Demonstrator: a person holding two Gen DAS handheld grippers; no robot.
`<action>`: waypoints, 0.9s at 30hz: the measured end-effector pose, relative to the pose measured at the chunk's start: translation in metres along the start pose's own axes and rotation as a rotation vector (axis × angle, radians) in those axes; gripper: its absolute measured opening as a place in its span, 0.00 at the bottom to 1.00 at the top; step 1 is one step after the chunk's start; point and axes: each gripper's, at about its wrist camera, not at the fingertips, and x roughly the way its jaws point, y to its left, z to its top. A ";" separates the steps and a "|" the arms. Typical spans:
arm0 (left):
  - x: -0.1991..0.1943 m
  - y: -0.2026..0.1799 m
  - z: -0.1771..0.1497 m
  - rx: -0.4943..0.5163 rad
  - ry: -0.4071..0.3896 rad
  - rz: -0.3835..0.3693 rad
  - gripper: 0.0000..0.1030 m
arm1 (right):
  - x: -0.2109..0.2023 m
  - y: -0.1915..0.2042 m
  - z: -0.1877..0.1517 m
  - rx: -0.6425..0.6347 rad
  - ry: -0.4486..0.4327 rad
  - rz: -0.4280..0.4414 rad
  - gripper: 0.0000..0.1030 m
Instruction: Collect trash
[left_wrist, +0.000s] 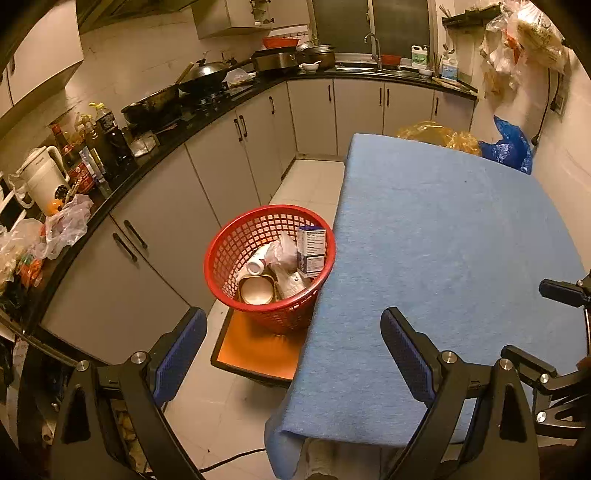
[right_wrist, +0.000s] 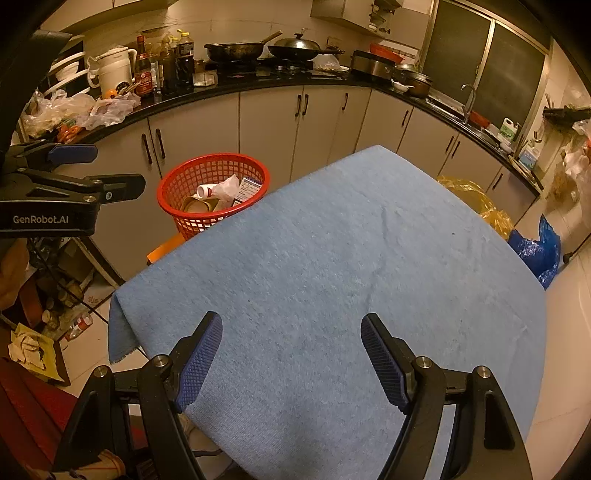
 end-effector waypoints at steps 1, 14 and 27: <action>0.000 0.000 0.000 0.003 0.002 0.000 0.92 | 0.000 0.000 0.000 0.001 0.000 -0.002 0.79; 0.003 -0.005 0.001 0.034 0.000 -0.050 0.92 | 0.002 -0.001 -0.001 0.016 0.007 -0.013 0.79; 0.009 -0.011 0.001 0.064 0.006 -0.061 0.92 | 0.005 0.002 -0.001 0.029 0.023 -0.026 0.79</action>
